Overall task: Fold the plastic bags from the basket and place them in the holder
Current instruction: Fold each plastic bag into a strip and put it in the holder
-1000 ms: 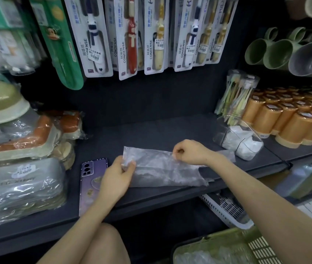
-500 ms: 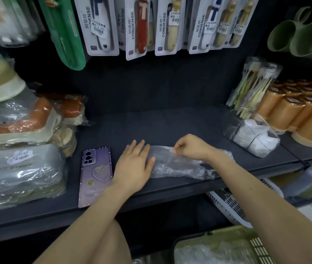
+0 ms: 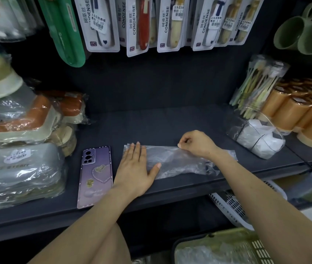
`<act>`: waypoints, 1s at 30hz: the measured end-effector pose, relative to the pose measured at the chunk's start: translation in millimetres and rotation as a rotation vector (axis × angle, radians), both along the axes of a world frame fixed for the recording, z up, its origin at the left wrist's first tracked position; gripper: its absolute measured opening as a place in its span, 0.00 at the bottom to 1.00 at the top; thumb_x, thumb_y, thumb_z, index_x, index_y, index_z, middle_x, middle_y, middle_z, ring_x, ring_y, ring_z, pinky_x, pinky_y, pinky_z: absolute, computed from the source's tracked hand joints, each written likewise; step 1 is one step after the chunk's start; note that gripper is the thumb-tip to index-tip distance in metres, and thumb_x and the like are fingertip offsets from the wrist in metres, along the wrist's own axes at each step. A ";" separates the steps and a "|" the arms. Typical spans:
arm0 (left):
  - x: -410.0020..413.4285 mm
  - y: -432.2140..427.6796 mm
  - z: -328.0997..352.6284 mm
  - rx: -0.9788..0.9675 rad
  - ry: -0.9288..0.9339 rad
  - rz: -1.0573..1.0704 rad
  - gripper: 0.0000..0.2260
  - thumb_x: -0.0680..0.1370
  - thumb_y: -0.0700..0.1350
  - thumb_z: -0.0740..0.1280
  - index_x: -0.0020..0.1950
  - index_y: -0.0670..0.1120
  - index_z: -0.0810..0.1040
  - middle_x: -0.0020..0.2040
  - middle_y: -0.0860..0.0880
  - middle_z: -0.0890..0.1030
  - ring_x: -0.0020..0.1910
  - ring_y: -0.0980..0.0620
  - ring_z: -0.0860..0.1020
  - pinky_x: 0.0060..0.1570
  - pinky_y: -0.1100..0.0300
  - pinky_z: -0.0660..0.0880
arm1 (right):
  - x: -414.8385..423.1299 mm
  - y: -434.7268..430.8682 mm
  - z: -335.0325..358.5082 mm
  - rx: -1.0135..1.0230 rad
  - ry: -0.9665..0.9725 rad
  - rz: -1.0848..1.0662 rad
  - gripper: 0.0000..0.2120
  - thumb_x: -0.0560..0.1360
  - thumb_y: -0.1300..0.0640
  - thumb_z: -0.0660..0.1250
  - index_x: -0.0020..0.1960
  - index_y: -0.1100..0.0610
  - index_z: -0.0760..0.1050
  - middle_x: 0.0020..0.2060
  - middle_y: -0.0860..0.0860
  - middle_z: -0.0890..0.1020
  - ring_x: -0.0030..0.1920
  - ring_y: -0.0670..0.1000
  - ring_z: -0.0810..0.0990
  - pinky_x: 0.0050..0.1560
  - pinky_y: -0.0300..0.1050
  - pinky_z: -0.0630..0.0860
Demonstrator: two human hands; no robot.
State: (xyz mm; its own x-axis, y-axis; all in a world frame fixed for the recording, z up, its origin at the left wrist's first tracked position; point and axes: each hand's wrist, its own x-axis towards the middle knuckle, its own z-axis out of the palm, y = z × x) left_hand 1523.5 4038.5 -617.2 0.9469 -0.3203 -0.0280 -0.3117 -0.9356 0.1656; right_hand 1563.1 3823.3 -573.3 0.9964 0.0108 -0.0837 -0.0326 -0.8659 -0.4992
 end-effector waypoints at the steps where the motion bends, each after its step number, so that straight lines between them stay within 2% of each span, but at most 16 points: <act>1: 0.0 0.1 0.6 -0.009 0.004 0.004 0.50 0.64 0.70 0.29 0.79 0.42 0.47 0.80 0.43 0.45 0.78 0.48 0.42 0.75 0.57 0.37 | -1.5 -1.7 -2.1 -0.001 -0.021 -0.014 0.05 0.76 0.54 0.68 0.41 0.52 0.79 0.38 0.44 0.80 0.45 0.48 0.79 0.45 0.44 0.74; 4: 0.3 0.9 2.4 -0.003 0.018 0.006 0.49 0.67 0.74 0.35 0.79 0.43 0.46 0.80 0.44 0.44 0.78 0.49 0.41 0.75 0.57 0.37 | -7.6 -4.7 -7.2 -0.026 -0.058 -0.028 0.06 0.77 0.54 0.66 0.43 0.50 0.80 0.37 0.43 0.80 0.46 0.50 0.79 0.45 0.45 0.75; 6: -0.5 0.9 3.9 0.029 0.038 -0.004 0.44 0.74 0.73 0.43 0.79 0.43 0.44 0.79 0.44 0.42 0.78 0.49 0.40 0.75 0.56 0.37 | -12.3 -4.7 -6.4 -0.120 -0.155 -0.049 0.08 0.78 0.52 0.64 0.51 0.51 0.82 0.44 0.49 0.84 0.50 0.54 0.80 0.49 0.48 0.75; 7: -0.6 0.6 4.5 0.033 0.045 -0.004 0.44 0.74 0.73 0.44 0.79 0.43 0.43 0.79 0.44 0.42 0.78 0.49 0.39 0.75 0.56 0.36 | -16.7 -2.6 -4.8 -0.186 -0.267 -0.058 0.11 0.79 0.50 0.63 0.55 0.52 0.81 0.48 0.51 0.84 0.52 0.56 0.79 0.52 0.49 0.74; 9: -0.8 0.1 4.0 0.043 0.040 -0.002 0.50 0.68 0.76 0.37 0.79 0.43 0.42 0.79 0.44 0.41 0.78 0.49 0.39 0.75 0.55 0.36 | -30.0 9.0 -4.9 -0.272 -0.485 -0.007 0.17 0.77 0.46 0.59 0.58 0.52 0.81 0.51 0.53 0.84 0.52 0.58 0.81 0.56 0.53 0.72; 11: -0.5 0.1 3.7 0.048 0.045 -0.005 0.53 0.62 0.76 0.33 0.79 0.45 0.42 0.79 0.44 0.41 0.78 0.49 0.38 0.75 0.54 0.36 | -48.0 26.6 -18.4 -0.364 -0.554 0.087 0.21 0.75 0.45 0.56 0.56 0.52 0.82 0.52 0.54 0.84 0.53 0.58 0.82 0.58 0.61 0.73; 13: -0.4 0.8 3.9 0.042 0.072 -0.012 0.49 0.65 0.78 0.37 0.79 0.51 0.42 0.79 0.44 0.39 0.78 0.49 0.37 0.75 0.53 0.36 | -64.8 33.1 -40.7 -0.486 -0.465 0.165 0.23 0.78 0.44 0.52 0.59 0.51 0.81 0.56 0.54 0.83 0.57 0.58 0.81 0.60 0.66 0.71; 15: -1.2 1.3 6.1 0.036 0.089 -0.021 0.42 0.71 0.77 0.44 0.79 0.56 0.42 0.79 0.45 0.38 0.77 0.49 0.36 0.75 0.54 0.35 | -78.9 17.6 -49.9 -0.502 -0.278 0.142 0.30 0.81 0.41 0.40 0.66 0.49 0.76 0.64 0.53 0.78 0.65 0.57 0.76 0.66 0.66 0.65; 17: -1.0 1.8 6.8 0.025 0.090 -0.024 0.41 0.71 0.76 0.46 0.79 0.58 0.42 0.79 0.46 0.37 0.77 0.50 0.36 0.75 0.55 0.35 | -89.0 -15.2 -45.1 -0.488 -0.136 0.044 0.38 0.76 0.36 0.28 0.74 0.44 0.64 0.74 0.49 0.66 0.75 0.54 0.62 0.73 0.62 0.52; 19: -0.6 2.1 6.9 0.026 0.094 -0.029 0.41 0.70 0.76 0.45 0.79 0.58 0.42 0.79 0.46 0.37 0.77 0.50 0.35 0.75 0.55 0.35 | -99.0 -49.3 -40.6 -0.512 -0.068 -0.032 0.41 0.69 0.34 0.23 0.77 0.39 0.53 0.78 0.45 0.55 0.78 0.49 0.50 0.75 0.58 0.42; 22: -0.8 1.7 8.3 0.034 0.095 -0.030 0.43 0.69 0.77 0.43 0.79 0.58 0.41 0.79 0.46 0.37 0.77 0.50 0.35 0.75 0.54 0.35 | -106.8 -66.5 -26.9 -0.527 -0.038 -0.091 0.50 0.63 0.31 0.15 0.77 0.40 0.50 0.78 0.48 0.53 0.78 0.51 0.48 0.74 0.55 0.36; 24: -1.6 1.0 8.9 0.035 0.087 -0.032 0.46 0.65 0.79 0.40 0.78 0.58 0.41 0.79 0.46 0.37 0.77 0.50 0.36 0.75 0.55 0.35 | -100.0 -43.8 -22.5 -0.514 -0.160 -0.092 0.44 0.72 0.34 0.22 0.77 0.46 0.58 0.75 0.54 0.63 0.77 0.56 0.57 0.74 0.55 0.40; 26: -2.1 0.9 8.8 0.033 0.082 -0.032 0.48 0.62 0.79 0.36 0.78 0.58 0.41 0.79 0.46 0.38 0.77 0.50 0.37 0.75 0.55 0.36 | -88.6 -1.6 -21.2 -0.475 -0.274 -0.018 0.34 0.79 0.39 0.37 0.71 0.52 0.70 0.68 0.59 0.73 0.70 0.60 0.69 0.73 0.60 0.52; 27: -2.2 0.9 8.7 0.032 0.082 -0.030 0.49 0.61 0.79 0.35 0.78 0.58 0.42 0.79 0.46 0.38 0.78 0.50 0.37 0.75 0.54 0.36 | -80.9 18.7 -25.0 -0.462 -0.306 0.045 0.31 0.80 0.41 0.41 0.70 0.53 0.72 0.67 0.59 0.74 0.69 0.60 0.71 0.72 0.63 0.55; 28: -2.1 0.8 8.7 0.030 0.084 -0.028 0.50 0.60 0.79 0.35 0.78 0.58 0.42 0.79 0.46 0.39 0.78 0.50 0.37 0.75 0.55 0.36 | -74.8 35.7 -28.3 -0.455 -0.270 0.113 0.31 0.79 0.42 0.40 0.72 0.52 0.69 0.70 0.59 0.71 0.72 0.60 0.68 0.72 0.64 0.53; 30: -1.8 0.4 9.1 0.030 0.087 -0.025 0.47 0.64 0.80 0.39 0.78 0.58 0.43 0.79 0.46 0.39 0.78 0.50 0.38 0.75 0.55 0.37 | -68.9 48.4 -36.7 -0.434 -0.134 0.162 0.32 0.77 0.42 0.34 0.77 0.47 0.58 0.77 0.54 0.57 0.78 0.55 0.52 0.74 0.62 0.41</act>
